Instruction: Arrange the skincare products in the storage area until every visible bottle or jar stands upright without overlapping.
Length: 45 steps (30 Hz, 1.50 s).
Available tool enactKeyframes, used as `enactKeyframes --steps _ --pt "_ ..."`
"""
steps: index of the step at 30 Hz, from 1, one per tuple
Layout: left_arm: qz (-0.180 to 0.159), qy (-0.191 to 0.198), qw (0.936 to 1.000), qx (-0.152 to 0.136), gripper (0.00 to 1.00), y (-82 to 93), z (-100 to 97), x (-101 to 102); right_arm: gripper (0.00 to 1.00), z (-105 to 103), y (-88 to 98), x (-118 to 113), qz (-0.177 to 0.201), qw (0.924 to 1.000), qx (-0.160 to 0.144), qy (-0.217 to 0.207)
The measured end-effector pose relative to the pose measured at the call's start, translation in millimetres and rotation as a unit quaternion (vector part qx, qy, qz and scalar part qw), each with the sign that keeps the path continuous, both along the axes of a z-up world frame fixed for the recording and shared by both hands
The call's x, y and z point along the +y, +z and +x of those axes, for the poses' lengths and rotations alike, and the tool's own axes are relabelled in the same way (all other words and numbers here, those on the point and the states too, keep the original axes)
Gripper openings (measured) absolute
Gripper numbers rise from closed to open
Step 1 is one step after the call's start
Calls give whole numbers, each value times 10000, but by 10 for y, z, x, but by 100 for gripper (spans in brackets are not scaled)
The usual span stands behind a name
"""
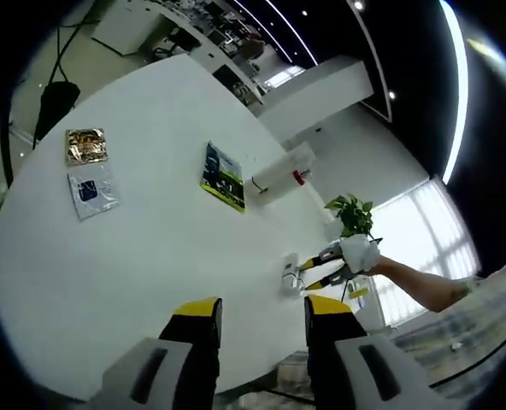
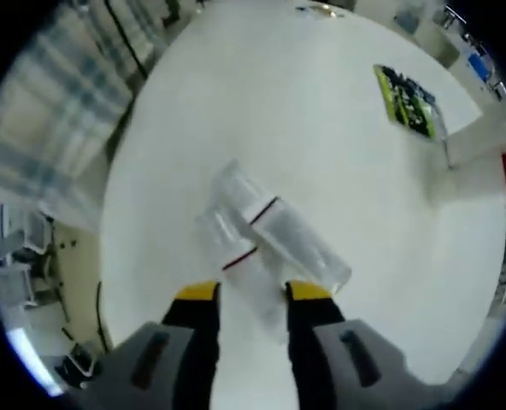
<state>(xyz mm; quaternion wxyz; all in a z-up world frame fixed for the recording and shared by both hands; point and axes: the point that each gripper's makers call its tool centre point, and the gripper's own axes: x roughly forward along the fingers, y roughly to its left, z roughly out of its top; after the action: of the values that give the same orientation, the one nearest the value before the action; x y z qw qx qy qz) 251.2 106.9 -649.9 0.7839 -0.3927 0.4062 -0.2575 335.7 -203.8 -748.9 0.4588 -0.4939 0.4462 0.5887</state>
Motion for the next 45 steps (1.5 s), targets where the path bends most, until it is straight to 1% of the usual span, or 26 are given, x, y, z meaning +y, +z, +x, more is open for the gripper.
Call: enactKeyframes --steps 4,8,13,18,20,25,27,32,36,39,45 --pt "4 -7 10000 0 40 8 -27 -6 23 10 -42 -19 -72 10000 -44 -32" --pt "12 -62 10000 8 40 -1 -52 -17 22 4 -83 -56 -166 9998 -84 21" --pt "-32 -78 10000 36 40 13 -30 -37 21 -32 -109 -58 -160 9997 -163 -8" --pt "5 -340 9994 44 40 111 -41 -120 21 -39 -135 -69 -239 9993 -293 2" --pt "33 -412 9991 59 40 115 -32 -137 21 -35 -136 -73 -247 9991 -332 41" --pt "36 -472 9988 125 40 149 3 -215 20 -38 -137 -85 -72 9990 -434 -49" --pt "38 -483 9987 133 40 184 13 -274 20 -36 -134 -98 76 9989 -447 -130" --pt "135 -555 9983 152 39 265 31 -465 20 -36 -125 -104 230 9983 -446 -299" --pt "173 -638 9978 23 39 396 75 -653 20 -35 -128 -96 245 9981 -441 -361" --pt "183 -638 9978 -25 39 427 120 -752 20 -28 -131 -99 217 9977 -412 -492" --pt "139 -550 9980 -292 38 514 235 -996 19 -34 -131 -105 201 9974 -439 -528"
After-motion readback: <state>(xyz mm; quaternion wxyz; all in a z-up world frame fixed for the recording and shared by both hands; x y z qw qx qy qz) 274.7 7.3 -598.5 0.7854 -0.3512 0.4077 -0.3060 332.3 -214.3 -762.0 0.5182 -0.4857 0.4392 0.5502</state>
